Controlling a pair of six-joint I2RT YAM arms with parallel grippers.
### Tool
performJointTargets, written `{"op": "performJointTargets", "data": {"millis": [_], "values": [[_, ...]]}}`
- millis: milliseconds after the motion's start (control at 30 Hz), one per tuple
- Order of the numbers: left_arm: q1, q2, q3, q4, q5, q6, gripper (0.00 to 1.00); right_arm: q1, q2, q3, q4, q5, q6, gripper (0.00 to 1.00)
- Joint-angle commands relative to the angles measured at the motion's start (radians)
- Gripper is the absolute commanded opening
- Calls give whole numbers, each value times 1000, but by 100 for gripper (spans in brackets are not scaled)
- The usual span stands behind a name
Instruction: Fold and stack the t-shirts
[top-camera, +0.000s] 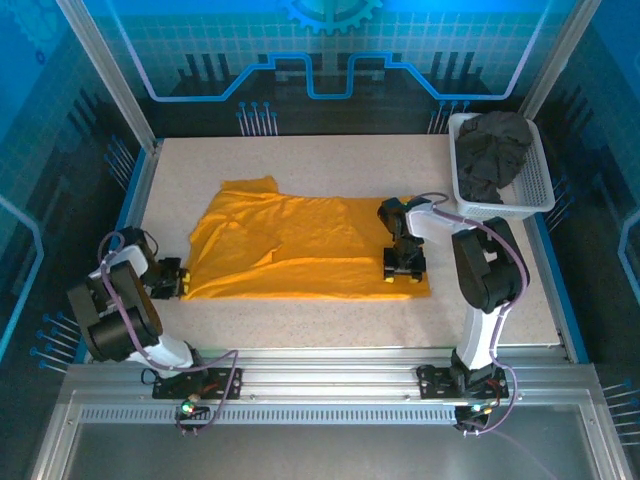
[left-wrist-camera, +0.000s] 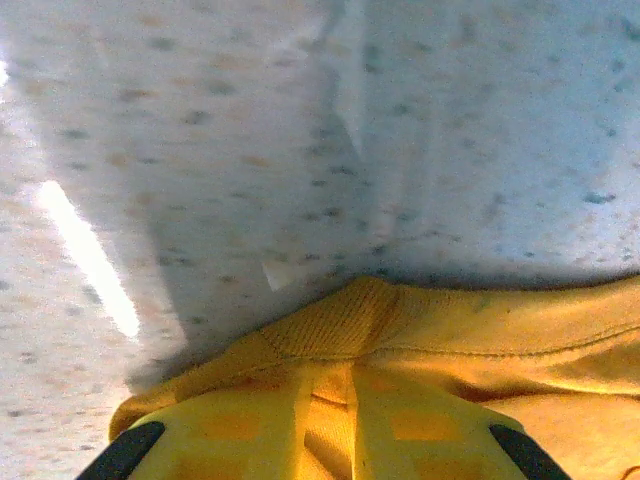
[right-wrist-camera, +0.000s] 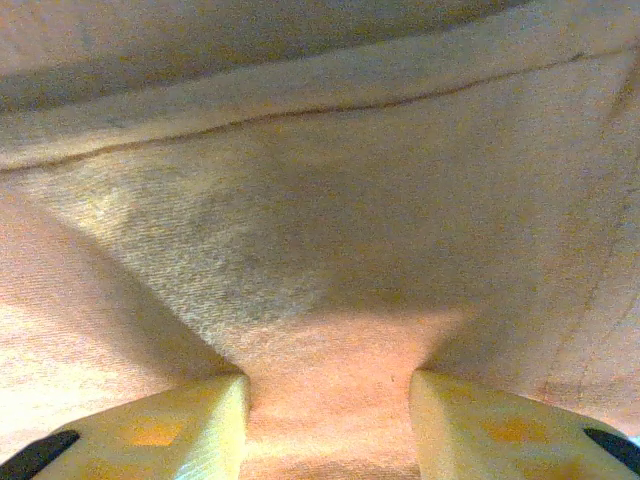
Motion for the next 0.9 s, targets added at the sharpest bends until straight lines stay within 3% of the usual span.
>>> {"op": "performJointTargets", "data": {"millis": [0,233,367,433,567,633,733,800,867], "values": [[54,-44,-62,-88,-59,32,20,30,3,-83,-70,33,-2,48],[134,-151,-115,-143,-87,53,20,67,-80,-167,-47,-25,13,48],[123,-179,-67,-137,-84,34,21,88,-153,-148,-23,-53,9,49],[60,-186,21,-169,-145,34,25,88,-215,-117,-5,-52,0,50],[-153,-144,254,-212,-309,5,34,56,-314,-22,82,-81,-45,54],[-225,-81,310,-108,-255,-6,38,15,-292,52,114,-129,-67,55],[-284,135,455,72,-21,47,41,-46,-211,178,115,-188,-81,54],[-314,292,632,70,66,156,42,-78,-153,258,104,-219,-93,54],[-338,450,829,-12,79,300,43,-98,-103,335,88,-235,-102,54]]}}
